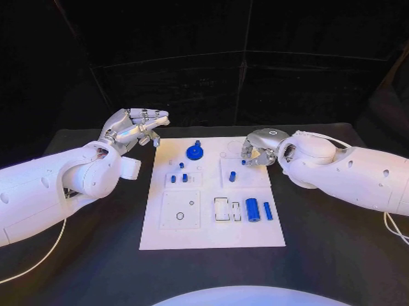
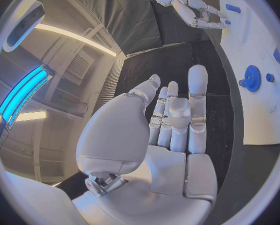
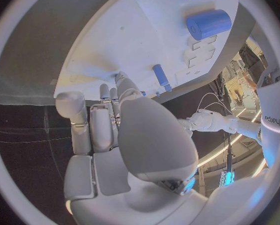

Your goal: Assemble the parts on the task board

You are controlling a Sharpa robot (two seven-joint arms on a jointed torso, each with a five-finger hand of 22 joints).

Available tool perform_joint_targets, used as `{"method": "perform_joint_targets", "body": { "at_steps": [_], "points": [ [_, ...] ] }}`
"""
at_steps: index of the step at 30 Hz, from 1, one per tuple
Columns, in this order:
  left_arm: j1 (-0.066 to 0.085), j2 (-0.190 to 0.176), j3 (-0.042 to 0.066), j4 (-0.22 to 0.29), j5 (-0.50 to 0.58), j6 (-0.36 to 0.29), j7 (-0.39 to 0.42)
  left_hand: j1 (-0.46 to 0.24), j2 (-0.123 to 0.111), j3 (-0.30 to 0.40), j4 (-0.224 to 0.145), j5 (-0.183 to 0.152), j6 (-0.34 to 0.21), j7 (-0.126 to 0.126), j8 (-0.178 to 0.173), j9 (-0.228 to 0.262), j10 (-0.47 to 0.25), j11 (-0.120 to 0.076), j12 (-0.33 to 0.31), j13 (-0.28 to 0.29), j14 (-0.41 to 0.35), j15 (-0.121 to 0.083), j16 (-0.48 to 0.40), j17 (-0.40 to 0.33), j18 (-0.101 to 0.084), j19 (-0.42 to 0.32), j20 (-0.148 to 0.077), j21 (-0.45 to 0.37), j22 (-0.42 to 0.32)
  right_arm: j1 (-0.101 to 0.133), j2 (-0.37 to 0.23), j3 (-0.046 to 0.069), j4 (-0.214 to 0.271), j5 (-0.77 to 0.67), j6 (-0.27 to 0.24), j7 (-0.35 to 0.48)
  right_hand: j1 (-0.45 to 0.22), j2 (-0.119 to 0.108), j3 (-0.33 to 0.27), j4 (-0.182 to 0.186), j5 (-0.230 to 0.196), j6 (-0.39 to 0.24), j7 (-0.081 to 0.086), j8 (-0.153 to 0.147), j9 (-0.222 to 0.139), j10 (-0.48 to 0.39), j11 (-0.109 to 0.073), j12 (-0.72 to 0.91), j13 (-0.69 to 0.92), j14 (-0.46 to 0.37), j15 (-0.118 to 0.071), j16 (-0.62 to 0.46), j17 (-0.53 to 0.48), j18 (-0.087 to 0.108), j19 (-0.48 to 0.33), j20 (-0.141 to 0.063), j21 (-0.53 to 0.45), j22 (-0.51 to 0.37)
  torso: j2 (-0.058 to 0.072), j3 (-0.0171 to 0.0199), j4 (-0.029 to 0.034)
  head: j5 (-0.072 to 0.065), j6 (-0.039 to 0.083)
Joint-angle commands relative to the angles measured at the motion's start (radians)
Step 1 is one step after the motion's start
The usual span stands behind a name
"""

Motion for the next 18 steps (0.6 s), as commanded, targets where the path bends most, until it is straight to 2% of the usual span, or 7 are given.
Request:
{"method": "perform_joint_targets", "body": {
  "at_steps": [1, 5, 11, 18],
  "points": [
    [0.001, -0.001, 0.001, 0.004, 0.029, -0.007, 0.033, 0.001, 0.009, -0.005, 0.001, 0.003, 0.002, 0.000, 0.005, -0.001, 0.007, 0.002, 0.006, 0.002, -0.006, -0.001, -0.004, 0.000, 0.007, -0.009, -0.001, -0.007, -0.002, -0.001, 0.005, 0.001, -0.004, -0.005, 0.017, 0.008, 0.014, 0.005, 0.013, -0.001, -0.006, 0.012, 0.000, -0.007, 0.001, 0.004, 0.002, -0.007, -0.009, 0.043, 0.007, -0.002, -0.001, 0.003, 0.006, 0.001, 0.004, 0.001, 0.000, 0.0008, -0.0003, 0.002, -0.002],
    [0.001, -0.006, 0.001, 0.009, 0.030, -0.008, 0.033, 0.002, 0.009, -0.005, 0.001, 0.003, 0.002, 0.000, 0.005, -0.001, 0.007, 0.002, 0.007, 0.002, -0.006, -0.001, -0.004, 0.000, 0.007, -0.009, -0.001, -0.007, -0.001, -0.004, 0.012, 0.001, -0.005, -0.001, 0.022, 0.011, 0.022, 0.010, 0.035, -0.003, -0.011, 0.021, -0.001, -0.009, 0.002, 0.015, 0.001, -0.014, -0.024, 0.043, 0.006, -0.001, -0.001, 0.003, 0.008, 0.001, 0.006, 0.005, 0.002, 0.0013, -0.0004, 0.002, 0.001],
    [0.001, -0.007, 0.001, 0.010, 0.030, -0.009, 0.031, 0.006, 0.011, -0.006, 0.000, 0.003, 0.002, 0.000, 0.005, -0.001, 0.006, 0.002, 0.010, 0.003, -0.006, -0.001, -0.003, 0.001, 0.007, -0.009, -0.001, -0.007, -0.002, -0.006, 0.022, 0.001, -0.013, 0.003, 0.032, 0.016, 0.032, 0.014, 0.077, -0.008, -0.032, 0.040, -0.003, -0.011, 0.002, 0.039, -0.002, -0.022, -0.046, 0.043, 0.004, 0.002, 0.000, 0.002, 0.011, -0.001, 0.010, 0.010, 0.002, 0.0014, -0.0013, 0.003, -0.003],
    [0.001, -0.006, 0.001, 0.009, 0.030, -0.009, 0.029, 0.007, 0.011, -0.006, -0.001, 0.003, 0.002, 0.000, 0.006, -0.001, 0.005, 0.002, 0.012, 0.003, -0.006, -0.001, -0.003, 0.001, 0.007, -0.008, -0.002, -0.007, -0.002, -0.009, 0.031, 0.001, -0.025, 0.005, 0.052, 0.015, 0.029, 0.007, 0.127, -0.015, -0.039, 0.066, -0.004, -0.012, 0.003, 0.071, -0.005, -0.035, -0.069, 0.044, 0.000, 0.005, 0.002, 0.001, 0.014, -0.004, 0.016, 0.018, 0.002, 0.0011, -0.0008, 0.002, -0.008]
  ]
}}
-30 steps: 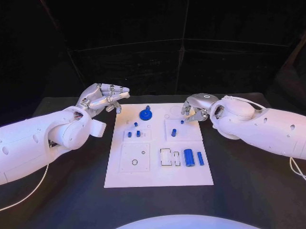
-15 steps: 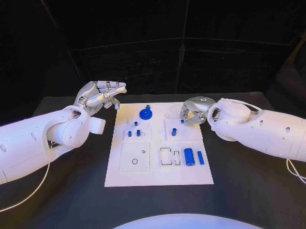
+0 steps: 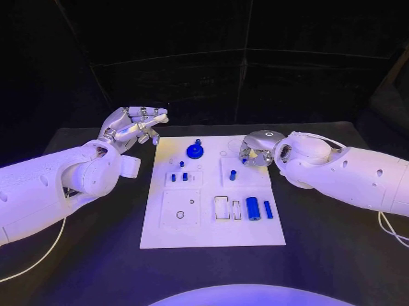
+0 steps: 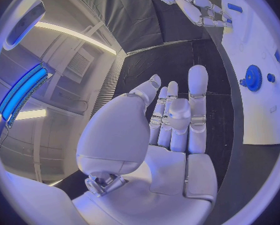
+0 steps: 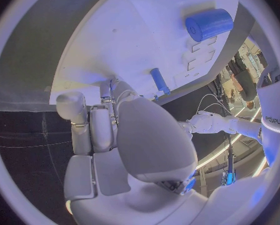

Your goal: Assemble the parts on the task board

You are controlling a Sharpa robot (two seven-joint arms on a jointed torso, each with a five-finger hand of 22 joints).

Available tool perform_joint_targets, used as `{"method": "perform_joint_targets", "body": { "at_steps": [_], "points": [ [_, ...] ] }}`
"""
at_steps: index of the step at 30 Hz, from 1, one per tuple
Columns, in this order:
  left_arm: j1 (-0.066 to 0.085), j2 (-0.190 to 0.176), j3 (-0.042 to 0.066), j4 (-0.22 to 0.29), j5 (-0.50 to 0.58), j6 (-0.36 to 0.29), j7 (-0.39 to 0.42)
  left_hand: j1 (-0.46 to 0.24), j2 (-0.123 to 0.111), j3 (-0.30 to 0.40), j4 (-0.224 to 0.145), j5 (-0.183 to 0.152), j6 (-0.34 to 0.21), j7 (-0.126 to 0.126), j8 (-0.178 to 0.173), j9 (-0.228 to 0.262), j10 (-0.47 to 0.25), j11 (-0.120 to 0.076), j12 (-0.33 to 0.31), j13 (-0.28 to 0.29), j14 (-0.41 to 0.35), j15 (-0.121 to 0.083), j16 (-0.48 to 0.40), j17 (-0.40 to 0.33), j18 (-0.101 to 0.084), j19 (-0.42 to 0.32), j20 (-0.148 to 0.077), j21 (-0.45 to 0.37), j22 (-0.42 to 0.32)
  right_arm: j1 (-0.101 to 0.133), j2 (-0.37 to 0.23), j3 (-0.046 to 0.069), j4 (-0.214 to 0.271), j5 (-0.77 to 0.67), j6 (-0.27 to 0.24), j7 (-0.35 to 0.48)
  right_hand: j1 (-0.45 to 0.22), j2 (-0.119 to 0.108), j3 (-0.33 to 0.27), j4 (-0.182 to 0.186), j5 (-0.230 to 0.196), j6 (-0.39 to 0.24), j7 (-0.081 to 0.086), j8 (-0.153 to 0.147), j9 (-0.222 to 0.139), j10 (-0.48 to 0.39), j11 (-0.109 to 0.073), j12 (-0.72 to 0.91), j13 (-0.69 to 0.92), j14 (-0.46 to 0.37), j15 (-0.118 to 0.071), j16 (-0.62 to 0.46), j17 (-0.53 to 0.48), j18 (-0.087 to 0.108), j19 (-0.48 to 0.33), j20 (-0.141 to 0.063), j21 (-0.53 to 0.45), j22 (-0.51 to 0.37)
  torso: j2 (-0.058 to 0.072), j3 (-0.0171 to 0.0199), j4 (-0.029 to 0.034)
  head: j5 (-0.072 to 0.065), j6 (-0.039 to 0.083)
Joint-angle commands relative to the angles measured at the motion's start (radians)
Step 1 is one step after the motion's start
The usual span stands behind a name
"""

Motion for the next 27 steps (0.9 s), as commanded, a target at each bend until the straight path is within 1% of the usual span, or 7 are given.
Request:
{"method": "perform_joint_targets", "body": {
  "at_steps": [1, 7, 11, 17, 21, 22, 27],
  "points": [
    [0.001, 0.001, 0.001, 0.002, 0.009, -0.002, 0.023, 0.002, 0.006, -0.006, -0.001, 0.003, 0.002, 0.000, 0.006, -0.001, 0.005, 0.001, 0.007, 0.001, -0.006, -0.001, -0.003, 0.000, 0.007, -0.008, -0.002, -0.002, -0.002, -0.001, 0.004, 0.000, -0.005, 0.002, 0.028, 0.007, 0.001, -0.008, 0.028, 0.000, -0.004, 0.015, 0.001, -0.005, 0.001, 0.018, 0.001, -0.012, -0.012, 0.044, -0.001, 0.006, 0.001, 0.001, 0.009, 0.001, 0.005, 0.002, 0.000, 0.0000, 0.0004, -0.001, -0.002],
    [0.001, -0.002, 0.001, 0.004, 0.009, -0.002, 0.019, 0.004, 0.007, -0.006, -0.002, 0.003, 0.002, 0.000, 0.006, -0.002, 0.004, 0.001, 0.009, 0.002, -0.005, -0.001, -0.002, 0.002, 0.007, -0.008, -0.002, -0.002, -0.001, -0.004, 0.009, 0.000, -0.009, -0.001, 0.039, 0.003, -0.001, -0.017, 0.077, -0.015, -0.008, 0.034, 0.000, -0.007, 0.002, 0.042, -0.003, -0.023, -0.028, 0.044, -0.003, 0.009, 0.002, 0.000, 0.010, -0.002, 0.009, 0.007, 0.002, 0.0003, 0.0007, -0.001, -0.003],
    [0.001, -0.002, 0.001, 0.003, 0.009, -0.002, 0.017, 0.006, 0.007, -0.006, -0.003, 0.003, 0.002, 0.000, 0.006, -0.002, 0.003, 0.001, 0.010, 0.002, -0.006, -0.002, -0.001, 0.001, 0.007, -0.007, -0.002, -0.002, -0.001, -0.005, 0.013, 0.000, -0.012, -0.002, 0.038, -0.002, -0.003, -0.021, 0.113, -0.027, -0.014, 0.043, 0.000, -0.009, 0.002, 0.055, -0.004, -0.030, -0.035, 0.044, -0.004, 0.010, 0.002, 0.000, 0.011, -0.003, 0.011, 0.010, 0.000, 0.0003, -0.0002, 0.000, -0.007],
    [0.001, -0.003, 0.001, 0.002, 0.009, -0.002, 0.015, 0.008, 0.007, -0.006, -0.004, 0.003, 0.001, 0.000, 0.006, -0.002, 0.002, 0.002, 0.011, 0.003, -0.005, -0.002, -0.001, 0.002, 0.007, -0.007, -0.002, -0.003, -0.002, -0.007, 0.014, 0.000, -0.010, -0.006, 0.011, -0.011, -0.011, -0.024, 0.158, -0.043, -0.020, 0.058, -0.002, -0.009, 0.003, 0.074, -0.007, -0.035, -0.041, 0.044, -0.007, 0.012, 0.002, -0.001, 0.014, -0.006, 0.018, 0.020, -0.001, 0.0000, -0.0009, -0.002, -0.008],
    [0.001, -0.003, 0.001, 0.001, 0.009, -0.002, 0.013, 0.010, 0.008, -0.006, -0.005, 0.003, 0.001, 0.000, 0.007, -0.002, 0.002, 0.002, 0.012, 0.003, -0.005, -0.002, -0.001, 0.002, 0.007, -0.007, -0.002, -0.003, -0.003, -0.008, 0.008, 0.000, 0.000, -0.007, -0.015, -0.020, -0.040, -0.034, 0.219, -0.062, -0.021, 0.070, -0.003, -0.012, 0.003, 0.092, -0.009, -0.045, -0.048, 0.044, -0.010, 0.012, -0.001, -0.003, 0.018, -0.009, 0.025, 0.030, -0.001, 0.0009, -0.0010, -0.001, -0.009],
    [0.001, -0.003, 0.001, 0.000, 0.009, -0.002, 0.013, 0.010, 0.008, -0.006, -0.005, 0.003, 0.001, 0.000, 0.007, -0.002, 0.002, 0.002, 0.012, 0.003, -0.005, -0.002, -0.001, 0.002, 0.007, -0.007, -0.002, -0.003, -0.003, -0.008, 0.007, 0.000, 0.003, -0.007, -0.021, -0.021, -0.042, -0.034, 0.223, -0.063, -0.021, 0.071, -0.003, -0.012, 0.004, 0.093, -0.009, -0.045, -0.049, 0.044, -0.010, 0.012, -0.002, -0.003, 0.018, -0.009, 0.026, 0.030, -0.002, 0.0010, -0.0010, -0.002, -0.009],
    [0.001, -0.005, 0.001, -0.002, 0.009, -0.002, 0.012, 0.012, 0.009, -0.005, -0.006, 0.003, 0.001, 0.001, 0.007, -0.002, 0.001, 0.002, 0.013, 0.003, -0.006, -0.002, -0.001, 0.001, 0.007, -0.006, -0.002, -0.004, -0.003, -0.008, -0.009, 0.000, 0.032, -0.008, -0.062, -0.027, -0.079, -0.050, 0.274, -0.085, -0.024, 0.080, -0.004, -0.017, 0.004, 0.105, -0.011, -0.054, -0.052, 0.043, -0.011, 0.012, -0.006, -0.004, 0.021, -0.010, 0.032, 0.040, -0.001, 0.0003, -0.0006, -0.002, -0.009]
  ]
}}
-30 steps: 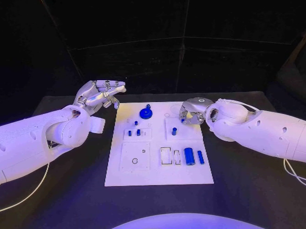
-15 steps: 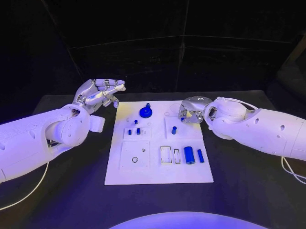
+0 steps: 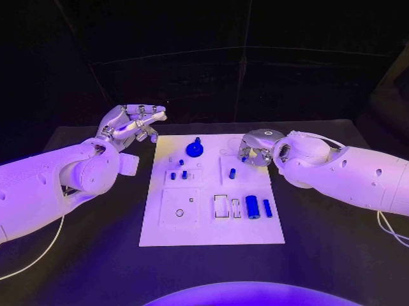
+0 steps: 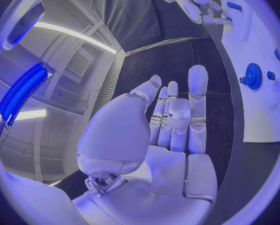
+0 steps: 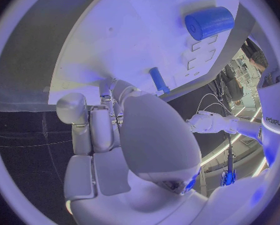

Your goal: Assemble the parts on the task board

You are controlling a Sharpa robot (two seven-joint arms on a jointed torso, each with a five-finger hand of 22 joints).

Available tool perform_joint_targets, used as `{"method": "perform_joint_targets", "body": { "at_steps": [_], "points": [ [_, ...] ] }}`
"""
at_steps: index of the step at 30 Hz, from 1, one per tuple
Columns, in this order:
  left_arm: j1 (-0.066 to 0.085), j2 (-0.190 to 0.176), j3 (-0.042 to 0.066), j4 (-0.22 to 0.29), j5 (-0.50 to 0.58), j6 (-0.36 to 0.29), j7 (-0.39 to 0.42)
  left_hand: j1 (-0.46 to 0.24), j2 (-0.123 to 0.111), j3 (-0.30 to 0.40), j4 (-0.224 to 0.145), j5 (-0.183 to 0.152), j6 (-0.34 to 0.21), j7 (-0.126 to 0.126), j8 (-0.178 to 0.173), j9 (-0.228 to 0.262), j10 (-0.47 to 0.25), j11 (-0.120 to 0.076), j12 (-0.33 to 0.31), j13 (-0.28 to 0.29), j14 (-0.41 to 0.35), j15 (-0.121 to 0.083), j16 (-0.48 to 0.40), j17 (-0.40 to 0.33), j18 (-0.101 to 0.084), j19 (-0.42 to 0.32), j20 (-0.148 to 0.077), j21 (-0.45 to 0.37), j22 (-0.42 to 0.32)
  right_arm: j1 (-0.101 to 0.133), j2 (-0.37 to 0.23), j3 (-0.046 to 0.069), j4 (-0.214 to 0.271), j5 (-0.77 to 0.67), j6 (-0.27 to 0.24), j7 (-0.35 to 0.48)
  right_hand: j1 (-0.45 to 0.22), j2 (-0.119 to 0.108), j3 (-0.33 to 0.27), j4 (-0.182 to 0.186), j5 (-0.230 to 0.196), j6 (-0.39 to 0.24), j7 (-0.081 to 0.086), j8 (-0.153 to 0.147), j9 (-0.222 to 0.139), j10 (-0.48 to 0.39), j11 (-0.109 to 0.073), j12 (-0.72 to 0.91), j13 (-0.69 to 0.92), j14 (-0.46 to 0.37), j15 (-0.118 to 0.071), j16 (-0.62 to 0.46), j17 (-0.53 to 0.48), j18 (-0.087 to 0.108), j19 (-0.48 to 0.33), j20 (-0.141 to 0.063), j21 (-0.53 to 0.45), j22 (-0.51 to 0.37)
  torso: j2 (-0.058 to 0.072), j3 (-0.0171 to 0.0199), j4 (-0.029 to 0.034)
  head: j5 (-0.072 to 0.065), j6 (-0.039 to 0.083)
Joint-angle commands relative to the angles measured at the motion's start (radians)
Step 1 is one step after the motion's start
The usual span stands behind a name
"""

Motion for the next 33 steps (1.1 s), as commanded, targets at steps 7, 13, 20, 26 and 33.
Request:
{"method": "perform_joint_targets", "body": {
  "at_steps": [7, 13, 20, 26, 33],
  "points": [
    [0.001, -0.001, 0.001, -0.004, 0.005, 0.000, 0.012, 0.008, 0.005, -0.003, -0.003, 0.003, 0.001, 0.001, 0.007, -0.001, 0.001, 0.002, 0.007, 0.001, -0.006, -0.002, -0.001, 0.000, 0.007, -0.006, -0.002, -0.004, -0.001, 0.000, -0.029, 0.000, 0.054, -0.004, -0.093, -0.018, -0.040, -0.012, 0.040, -0.018, -0.008, 0.013, 0.003, -0.004, 0.002, 0.013, -0.001, -0.012, -0.001, 0.039, -0.007, 0.003, -0.005, -0.005, 0.011, 0.001, 0.009, 0.010, 0.000, -0.0012, -0.0001, -0.005, 0.002],
    [0.001, -0.001, 0.001, -0.006, 0.005, 0.000, 0.012, 0.008, 0.005, -0.003, -0.003, 0.003, 0.001, 0.001, 0.007, -0.001, 0.001, 0.002, 0.007, 0.001, -0.006, -0.002, -0.001, 0.000, 0.007, -0.006, -0.002, -0.004, -0.001, 0.001, -0.047, 0.001, 0.078, 0.000, -0.117, -0.021, -0.050, -0.015, 0.049, -0.022, -0.014, 0.014, 0.002, -0.005, 0.003, 0.015, -0.001, -0.014, -0.001, 0.039, -0.007, 0.004, -0.005, -0.005, 0.011, 0.001, 0.011, 0.012, 0.001, -0.0013, 0.0006, -0.006, 0.002],
    [0.001, -0.002, 0.001, -0.011, 0.005, 0.001, 0.011, 0.008, 0.005, -0.003, -0.003, 0.003, 0.001, 0.001, 0.007, -0.001, 0.001, 0.002, 0.007, 0.001, -0.006, -0.002, -0.001, 0.000, 0.007, -0.006, -0.002, -0.004, -0.001, 0.001, -0.085, 0.002, 0.143, 0.017, -0.138, -0.025, -0.056, -0.017, 0.054, -0.025, -0.018, 0.015, 0.002, -0.006, 0.003, 0.015, -0.001, -0.016, -0.001, 0.039, -0.007, 0.004, -0.005, -0.005, 0.011, 0.001, 0.011, 0.013, 0.000, -0.0014, 0.0016, -0.004, 0.000],
    [0.001, -0.002, 0.001, -0.017, 0.005, 0.001, 0.011, 0.008, 0.005, -0.003, -0.003, 0.003, 0.001, 0.001, 0.007, -0.001, 0.001, 0.002, 0.007, 0.001, -0.006, -0.002, -0.001, 0.000, 0.007, -0.006, -0.002, -0.004, -0.001, 0.004, -0.112, 0.010, 0.256, 0.034, -0.156, -0.023, -0.057, -0.018, 0.057, -0.028, -0.019, 0.015, 0.002, -0.007, 0.003, 0.016, -0.002, -0.016, -0.001, 0.039, -0.008, 0.005, -0.004, -0.006, 0.012, 0.001, 0.012, 0.015, 0.000, -0.0014, 0.0008, 0.004, 0.002],
    [0.001, 0.009, 0.001, -0.029, 0.005, 0.002, 0.011, 0.010, 0.005, -0.003, -0.004, 0.003, 0.001, 0.001, 0.007, -0.001, -0.001, 0.002, 0.008, 0.002, -0.006, -0.001, -0.001, -0.003, 0.007, -0.006, -0.002, -0.006, -0.003, 0.006, -0.089, 0.015, 0.356, 0.045, -0.158, -0.018, -0.060, -0.020, 0.062, -0.032, -0.019, 0.015, 0.002, -0.008, 0.003, 0.016, -0.001, -0.018, -0.002, 0.040, -0.008, 0.006, -0.003, -0.006, 0.012, 0.001, 0.014, 0.016, 0.000, -0.0033, 0.0046, 0.025, 0.001]
  ]
}}
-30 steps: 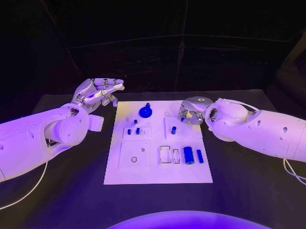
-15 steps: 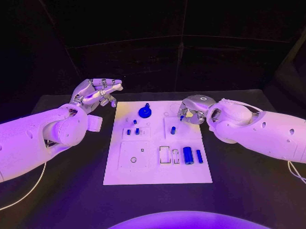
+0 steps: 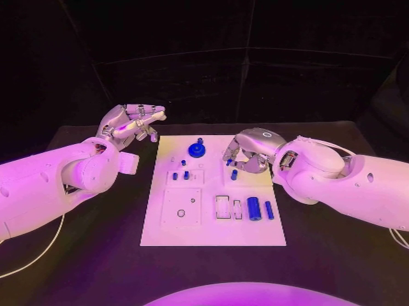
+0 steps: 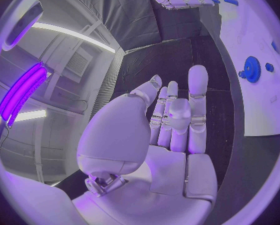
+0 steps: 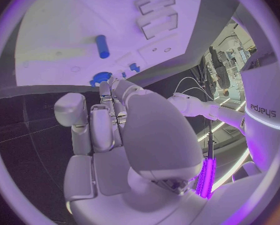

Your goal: Assemble the parts on the task board

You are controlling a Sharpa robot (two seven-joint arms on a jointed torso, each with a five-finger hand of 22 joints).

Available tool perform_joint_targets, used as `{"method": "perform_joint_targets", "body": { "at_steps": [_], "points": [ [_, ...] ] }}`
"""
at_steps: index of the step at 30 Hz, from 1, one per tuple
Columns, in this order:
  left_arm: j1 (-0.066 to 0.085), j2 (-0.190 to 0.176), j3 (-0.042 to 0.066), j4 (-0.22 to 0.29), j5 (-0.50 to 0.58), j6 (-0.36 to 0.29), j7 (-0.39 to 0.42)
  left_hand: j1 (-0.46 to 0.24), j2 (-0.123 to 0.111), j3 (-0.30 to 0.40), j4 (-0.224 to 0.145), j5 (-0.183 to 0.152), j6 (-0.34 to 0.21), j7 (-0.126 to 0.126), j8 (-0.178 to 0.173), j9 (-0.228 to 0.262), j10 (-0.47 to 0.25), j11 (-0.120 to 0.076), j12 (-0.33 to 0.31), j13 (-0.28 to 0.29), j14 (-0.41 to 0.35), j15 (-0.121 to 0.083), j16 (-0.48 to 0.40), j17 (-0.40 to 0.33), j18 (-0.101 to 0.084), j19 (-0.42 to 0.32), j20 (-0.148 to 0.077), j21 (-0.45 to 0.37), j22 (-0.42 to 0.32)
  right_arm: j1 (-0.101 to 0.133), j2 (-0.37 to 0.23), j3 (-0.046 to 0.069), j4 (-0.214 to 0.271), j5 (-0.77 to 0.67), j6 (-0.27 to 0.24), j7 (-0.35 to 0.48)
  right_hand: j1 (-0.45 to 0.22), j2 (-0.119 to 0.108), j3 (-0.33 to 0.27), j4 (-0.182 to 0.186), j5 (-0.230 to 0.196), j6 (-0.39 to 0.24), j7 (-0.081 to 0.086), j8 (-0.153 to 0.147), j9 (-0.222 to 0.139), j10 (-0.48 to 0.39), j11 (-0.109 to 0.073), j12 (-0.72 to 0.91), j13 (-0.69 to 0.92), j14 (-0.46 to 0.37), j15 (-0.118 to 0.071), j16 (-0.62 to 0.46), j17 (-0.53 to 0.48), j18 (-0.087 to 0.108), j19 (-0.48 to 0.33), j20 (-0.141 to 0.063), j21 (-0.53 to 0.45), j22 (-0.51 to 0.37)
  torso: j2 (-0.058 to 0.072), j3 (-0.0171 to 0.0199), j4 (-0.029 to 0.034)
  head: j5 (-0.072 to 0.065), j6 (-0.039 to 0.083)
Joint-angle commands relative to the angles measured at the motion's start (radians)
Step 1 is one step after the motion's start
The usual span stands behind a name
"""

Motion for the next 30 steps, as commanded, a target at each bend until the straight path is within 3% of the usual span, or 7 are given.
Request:
{"method": "perform_joint_targets", "body": {
  "at_steps": [1, 7, 12, 15, 22, 30],
  "points": [
    [0.001, 0.006, 0.001, -0.006, 0.004, 0.003, 0.011, 0.006, 0.001, -0.003, -0.004, 0.003, 0.001, 0.001, 0.003, -0.001, -0.001, 0.002, 0.003, 0.001, -0.006, -0.001, -0.001, -0.001, 0.007, -0.006, -0.002, -0.006, -0.001, 0.002, 0.025, 0.001, 0.028, 0.018, -0.023, 0.008, -0.012, -0.001, 0.007, -0.002, -0.001, 0.007, 0.002, 0.001, 0.002, 0.006, 0.002, -0.006, -0.001, 0.040, -0.008, 0.006, 0.001, -0.006, 0.005, 0.001, 0.006, 0.001, 0.000, -0.0012, 0.0024, 0.019, -0.003],
    [0.001, 0.018, 0.001, -0.016, 0.004, 0.003, 0.010, 0.006, 0.001, -0.004, -0.004, 0.003, 0.001, 0.001, 0.004, -0.001, -0.002, 0.002, 0.004, 0.001, -0.007, -0.001, -0.001, -0.001, 0.007, -0.006, -0.002, -0.006, 0.000, 0.002, 0.105, -0.002, 0.019, 0.022, 0.005, 0.022, -0.014, -0.002, 0.011, -0.004, -0.001, 0.007, 0.002, 0.000, 0.001, 0.006, 0.002, -0.007, -0.001, 0.040, -0.008, 0.006, 0.000, -0.005, 0.004, 0.001, 0.005, 0.000, 0.001, -0.0029, 0.0038, 0.046, -0.009],
    [0.002, 0.026, 0.001, -0.019, 0.004, 0.004, 0.009, 0.006, 0.001, -0.004, -0.004, 0.003, 0.001, 0.001, 0.004, -0.001, -0.002, 0.002, 0.004, 0.001, -0.007, -0.001, -0.001, -0.001, 0.007, -0.006, -0.002, -0.006, 0.000, -0.005, 0.169, -0.032, -0.026, 0.013, 0.030, 0.036, -0.017, -0.002, 0.014, -0.006, -0.001, 0.006, 0.003, -0.001, 0.001, 0.005, 0.003, -0.008, -0.001, 0.039, -0.007, 0.005, -0.001, -0.005, 0.003, 0.001, 0.004, -0.002, 0.002, -0.0021, 0.0019, 0.073, -0.014],
    [0.002, 0.028, 0.001, -0.020, 0.004, 0.004, 0.009, 0.006, 0.001, -0.004, -0.004, 0.003, 0.001, 0.001, 0.004, -0.001, -0.002, 0.002, 0.004, 0.001, -0.007, -0.001, -0.001, -0.001, 0.007, -0.006, -0.002, -0.006, 0.000, -0.017, 0.199, -0.042, -0.058, 0.002, 0.042, 0.041, -0.018, -0.002, 0.017, -0.008, -0.001, 0.005, 0.004, -0.002, 0.001, 0.004, 0.003, -0.009, -0.002, 0.039, -0.007, 0.005, -0.001, -0.005, 0.003, 0.001, 0.004, -0.002, 0.002, -0.0018, 0.0002, 0.086, -0.019],
    [0.002, 0.034, 0.001, -0.021, 0.004, 0.005, 0.008, 0.006, 0.001, -0.004, -0.004, 0.003, 0.001, 0.001, 0.004, -0.001, -0.002, 0.002, 0.004, 0.001, -0.007, -0.001, -0.001, -0.001, 0.007, -0.006, -0.002, -0.006, 0.000, -0.048, 0.247, -0.051, -0.114, -0.022, 0.069, 0.045, -0.022, -0.003, 0.019, -0.010, -0.001, 0.004, 0.005, -0.003, 0.001, 0.003, 0.004, -0.011, -0.002, 0.039, -0.006, 0.006, -0.001, -0.005, 0.003, 0.001, 0.004, -0.002, 0.002, -0.0008, 0.0023, 0.100, -0.028],
    [0.002, 0.038, 0.001, -0.023, 0.004, 0.006, 0.007, 0.006, 0.001, -0.004, -0.004, 0.003, 0.001, 0.001, 0.004, -0.001, -0.002, 0.002, 0.004, 0.001, -0.007, -0.001, -0.001, -0.001, 0.007, -0.006, -0.002, -0.006, 0.000, -0.059, 0.265, -0.054, -0.129, -0.027, 0.094, 0.044, -0.023, -0.003, 0.020, -0.010, -0.001, 0.004, 0.005, -0.003, 0.001, 0.003, 0.005, -0.011, -0.002, 0.039, -0.006, 0.006, -0.001, -0.005, 0.003, 0.001, 0.004, -0.002, 0.001, -0.0012, 0.0011, 0.110, -0.035]
  ]
}}
